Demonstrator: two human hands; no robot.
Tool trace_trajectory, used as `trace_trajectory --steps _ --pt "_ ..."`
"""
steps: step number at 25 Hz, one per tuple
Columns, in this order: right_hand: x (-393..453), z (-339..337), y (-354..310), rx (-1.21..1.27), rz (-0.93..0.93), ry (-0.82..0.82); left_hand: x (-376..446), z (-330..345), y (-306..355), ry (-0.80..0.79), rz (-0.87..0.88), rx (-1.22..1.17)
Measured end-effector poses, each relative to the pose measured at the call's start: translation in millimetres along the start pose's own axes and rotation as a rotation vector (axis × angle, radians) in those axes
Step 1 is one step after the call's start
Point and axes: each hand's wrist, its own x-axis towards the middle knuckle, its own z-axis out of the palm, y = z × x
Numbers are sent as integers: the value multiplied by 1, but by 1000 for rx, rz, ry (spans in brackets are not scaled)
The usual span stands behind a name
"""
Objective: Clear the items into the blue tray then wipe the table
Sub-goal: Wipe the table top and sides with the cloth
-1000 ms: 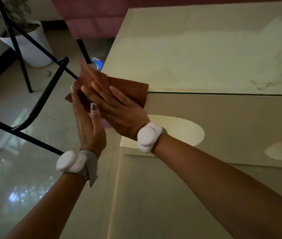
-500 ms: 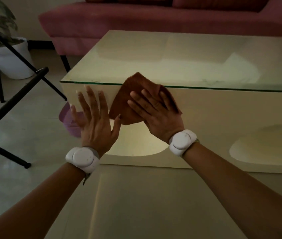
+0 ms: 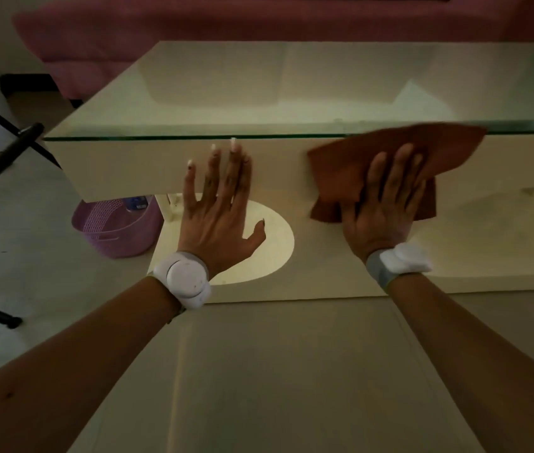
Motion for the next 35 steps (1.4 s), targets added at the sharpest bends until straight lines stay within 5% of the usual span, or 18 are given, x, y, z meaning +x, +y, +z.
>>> trace_trajectory --steps 6,9,12,16,19,21,26,29,35 --pt "34 -11 8 277 726 121 -19 23 38 -135 35 -75" --pt "-2 1 -25 450 875 -82 -46 40 58 -230 -53 -187" --pt "-62 15 -59 368 417 -320 -70 62 71 -432 -163 -440" --pt "-88 35 -38 135 -167 -295 -77 92 79 -740 -43 -588" --pt "-96 43 -3 54 -275 -267 -82 103 81 -765 1 -597" --pt "-111 44 11 83 -41 -337 -89 106 81 -719 -12 -646" --pt "-145 56 11 581 995 -618 -106 116 69 -651 33 -633" --pt "-147 60 -24 608 1265 -826 -118 119 54 -683 58 -569" --pt "-206 52 -110 427 291 -928 -147 126 13 -756 -17 -357"
